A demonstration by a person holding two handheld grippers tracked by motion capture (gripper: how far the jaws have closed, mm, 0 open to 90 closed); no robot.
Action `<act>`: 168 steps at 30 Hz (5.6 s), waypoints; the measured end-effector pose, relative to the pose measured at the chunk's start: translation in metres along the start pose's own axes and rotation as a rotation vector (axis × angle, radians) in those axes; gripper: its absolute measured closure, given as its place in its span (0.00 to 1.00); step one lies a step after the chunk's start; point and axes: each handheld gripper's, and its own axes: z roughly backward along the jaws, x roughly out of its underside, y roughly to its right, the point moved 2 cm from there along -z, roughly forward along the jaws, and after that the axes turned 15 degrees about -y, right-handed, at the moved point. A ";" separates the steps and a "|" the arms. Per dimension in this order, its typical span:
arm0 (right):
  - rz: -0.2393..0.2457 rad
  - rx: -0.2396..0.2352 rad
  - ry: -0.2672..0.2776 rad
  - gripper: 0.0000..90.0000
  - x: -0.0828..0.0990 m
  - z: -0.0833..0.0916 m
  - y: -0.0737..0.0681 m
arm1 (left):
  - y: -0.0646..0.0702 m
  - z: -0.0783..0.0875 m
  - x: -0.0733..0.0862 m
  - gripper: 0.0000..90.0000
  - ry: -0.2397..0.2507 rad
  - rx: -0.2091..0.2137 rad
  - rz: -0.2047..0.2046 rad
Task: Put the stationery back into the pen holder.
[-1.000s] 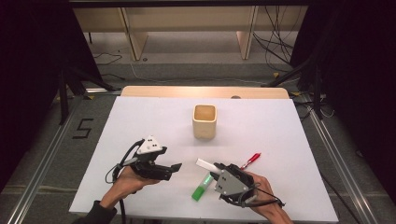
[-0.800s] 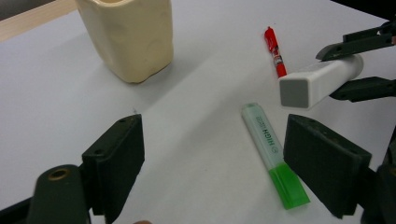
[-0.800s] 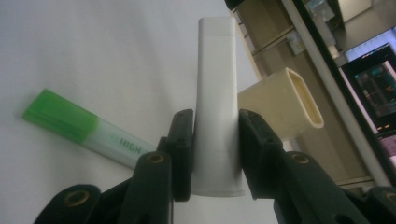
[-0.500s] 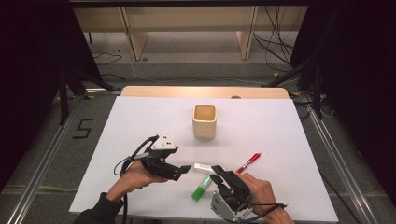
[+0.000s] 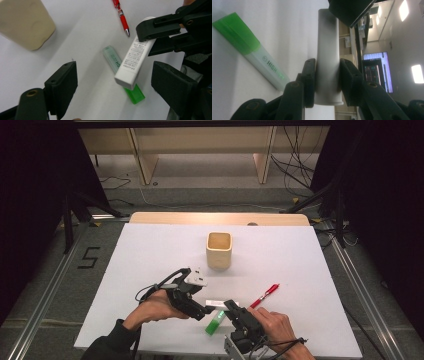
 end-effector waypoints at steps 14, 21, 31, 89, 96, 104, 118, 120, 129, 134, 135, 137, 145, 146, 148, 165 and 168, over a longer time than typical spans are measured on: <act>0.050 0.012 0.005 0.75 0.000 0.000 -0.005 | 0.006 -0.014 -0.020 0.26 -0.170 0.022 -0.118; 0.062 0.015 0.008 0.75 -0.001 0.000 -0.006 | 0.007 -0.020 -0.028 0.29 -0.235 0.033 -0.159; 0.070 0.007 0.001 0.75 -0.001 0.001 -0.009 | 0.007 -0.022 -0.032 0.38 -0.273 0.065 -0.197; 0.025 -0.031 0.035 0.42 0.010 0.011 0.000 | -0.004 -0.018 -0.032 0.78 -0.329 0.156 -0.228; -0.225 -0.099 0.040 0.39 0.027 0.012 0.013 | -0.013 -0.016 -0.025 0.78 -0.280 0.138 -0.152; -0.615 -0.299 0.071 0.36 0.047 0.011 0.026 | -0.024 -0.014 -0.019 0.78 -0.143 0.118 -0.032; -1.161 -0.610 0.137 0.29 0.078 0.001 0.033 | -0.045 -0.007 -0.012 0.78 0.114 -0.003 0.185; -1.178 -0.618 0.132 0.28 0.080 0.000 0.032 | -0.048 -0.007 -0.012 0.78 0.144 -0.025 0.212; -1.231 -0.651 0.122 0.26 0.082 0.001 0.029 | -0.062 -0.001 -0.018 0.78 0.260 -0.093 0.323; -1.249 -0.664 0.118 0.25 0.083 0.001 0.026 | -0.068 0.001 -0.027 0.78 0.295 -0.125 0.356; -1.247 -0.662 0.115 0.25 0.082 0.001 0.025 | -0.070 0.001 -0.029 0.78 0.296 -0.131 0.359; -1.249 -0.664 0.111 0.25 0.082 0.001 0.024 | -0.074 0.001 -0.033 0.78 0.302 -0.141 0.368; -1.253 -0.667 0.112 0.24 0.083 0.002 0.023 | -0.089 0.004 -0.048 0.78 0.339 -0.168 0.410; -1.252 -0.667 0.112 0.24 0.083 0.003 0.022 | -0.091 0.004 -0.050 0.78 0.346 -0.178 0.419; -1.252 -0.667 0.109 0.24 0.083 0.003 0.022 | -0.095 0.003 -0.054 0.78 0.350 -0.177 0.428; -1.236 -0.679 0.119 0.23 0.080 0.005 0.019 | -0.118 -0.004 -0.075 0.78 0.369 -0.209 0.486; -1.237 -0.680 0.117 0.23 0.080 0.005 0.019 | -0.121 -0.007 -0.079 0.78 0.366 -0.217 0.491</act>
